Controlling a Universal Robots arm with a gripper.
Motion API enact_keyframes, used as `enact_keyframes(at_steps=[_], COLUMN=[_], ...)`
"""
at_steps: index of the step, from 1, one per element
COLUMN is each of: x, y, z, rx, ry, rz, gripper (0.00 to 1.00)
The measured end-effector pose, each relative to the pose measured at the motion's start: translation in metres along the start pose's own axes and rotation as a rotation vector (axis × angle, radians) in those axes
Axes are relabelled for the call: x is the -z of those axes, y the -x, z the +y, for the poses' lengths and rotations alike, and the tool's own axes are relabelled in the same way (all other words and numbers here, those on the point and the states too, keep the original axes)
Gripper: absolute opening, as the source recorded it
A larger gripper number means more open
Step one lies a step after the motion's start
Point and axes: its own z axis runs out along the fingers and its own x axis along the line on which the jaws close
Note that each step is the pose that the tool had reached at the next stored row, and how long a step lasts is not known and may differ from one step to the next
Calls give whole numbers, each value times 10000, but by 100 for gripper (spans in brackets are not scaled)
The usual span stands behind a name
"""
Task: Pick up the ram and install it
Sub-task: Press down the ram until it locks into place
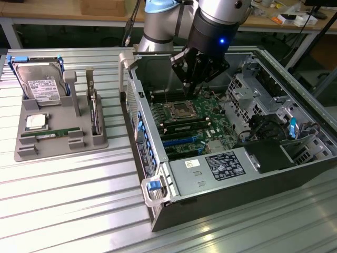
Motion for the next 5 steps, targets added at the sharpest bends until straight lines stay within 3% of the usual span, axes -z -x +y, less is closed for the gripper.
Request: enact_keyframes(at_steps=[5], x=[0], y=[0], z=[0], rx=[0], ry=[0], rz=[0], gripper=[11])
